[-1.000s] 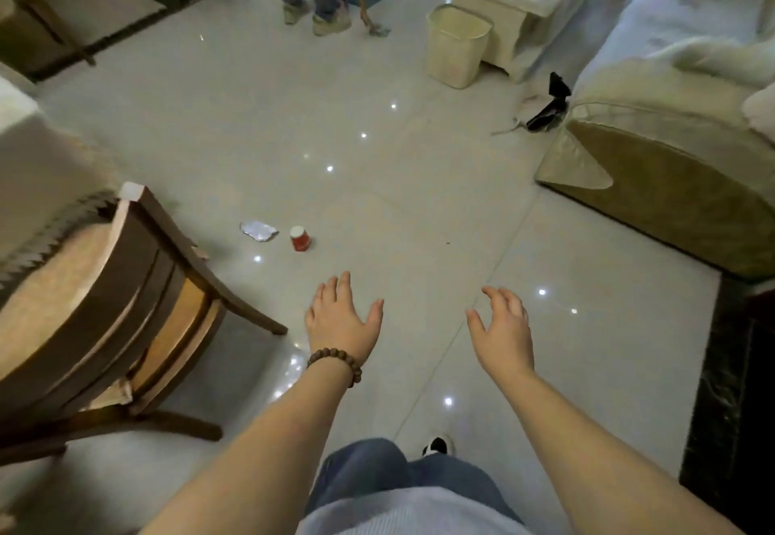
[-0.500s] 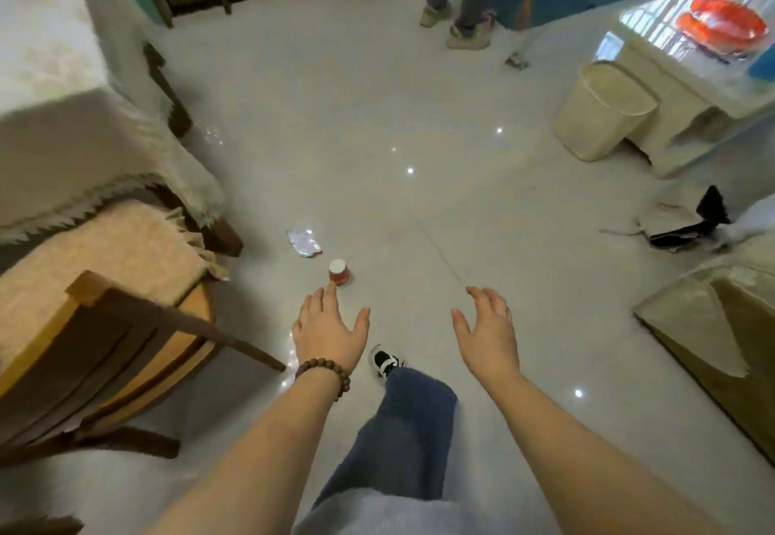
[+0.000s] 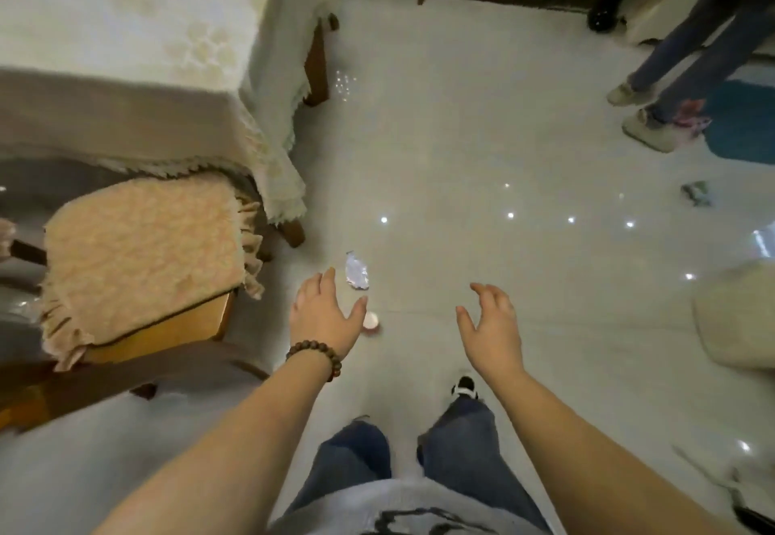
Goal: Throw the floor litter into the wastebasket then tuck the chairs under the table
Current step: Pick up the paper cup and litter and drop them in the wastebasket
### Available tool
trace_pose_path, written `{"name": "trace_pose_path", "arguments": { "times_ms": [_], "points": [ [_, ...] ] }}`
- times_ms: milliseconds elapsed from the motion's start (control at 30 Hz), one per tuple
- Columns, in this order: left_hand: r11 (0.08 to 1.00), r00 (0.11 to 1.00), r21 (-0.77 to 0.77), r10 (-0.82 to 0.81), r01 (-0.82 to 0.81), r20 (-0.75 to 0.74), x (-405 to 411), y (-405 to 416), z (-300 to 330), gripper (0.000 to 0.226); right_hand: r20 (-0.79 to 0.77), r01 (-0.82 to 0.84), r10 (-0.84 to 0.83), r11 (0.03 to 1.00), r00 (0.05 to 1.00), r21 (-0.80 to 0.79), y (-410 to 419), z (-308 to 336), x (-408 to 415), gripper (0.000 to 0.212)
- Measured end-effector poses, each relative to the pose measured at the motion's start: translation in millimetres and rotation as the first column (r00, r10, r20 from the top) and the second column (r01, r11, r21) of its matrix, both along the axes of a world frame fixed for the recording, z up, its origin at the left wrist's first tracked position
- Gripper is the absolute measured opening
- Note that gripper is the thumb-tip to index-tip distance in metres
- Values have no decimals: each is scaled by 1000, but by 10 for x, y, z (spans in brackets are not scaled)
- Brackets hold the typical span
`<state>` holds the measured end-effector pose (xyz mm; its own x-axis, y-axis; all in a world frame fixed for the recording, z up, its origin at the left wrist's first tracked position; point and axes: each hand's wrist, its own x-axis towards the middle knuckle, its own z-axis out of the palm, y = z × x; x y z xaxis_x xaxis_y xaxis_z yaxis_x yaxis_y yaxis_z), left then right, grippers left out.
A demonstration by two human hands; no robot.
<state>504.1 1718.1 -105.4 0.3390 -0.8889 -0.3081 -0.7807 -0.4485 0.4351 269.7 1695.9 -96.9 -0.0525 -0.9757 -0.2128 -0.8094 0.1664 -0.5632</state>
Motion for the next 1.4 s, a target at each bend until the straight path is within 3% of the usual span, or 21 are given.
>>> {"name": "trace_pose_path", "arguments": {
  "times_ms": [267,500,633,733,967,1067,1200,1300,1400],
  "points": [
    [924,927,70,376,-376,3,-26,-620,-429,73,6,-374,374,926,927,49,-1703,-481,140,46],
    [648,665,186,746,-739,43,-465,-984,-932,73,25,-741,753,640,657,202,-2902,-1063,194,45],
    [526,568,290,820,-799,76,-754,-1068,-1416,76,22,-824,845,514,534,239,-3324,-1545,298,45],
    [507,531,336,847,-794,-24,-936,-1161,-1946,80,43,-838,866,469,499,279,-3471,-2071,424,44],
    [395,355,414,919,-820,-175,-1034,-1473,-3847,92,74,-868,900,389,429,308,-3666,-3846,648,43],
    [417,381,409,909,-812,-171,-967,-1504,-4707,97,65,-881,924,336,378,333,-3688,-4643,664,42],
    [554,585,478,805,-682,-99,-960,-1464,-5543,97,39,-900,947,291,320,326,-3667,-5436,764,43],
    [644,709,504,701,-576,-85,-977,-1396,-5887,90,34,-908,959,253,280,335,-3607,-5832,881,44],
    [687,746,453,663,-568,-69,-987,-1359,-6017,71,19,-915,975,202,223,350,-3553,-6086,1024,50]
  ]
}}
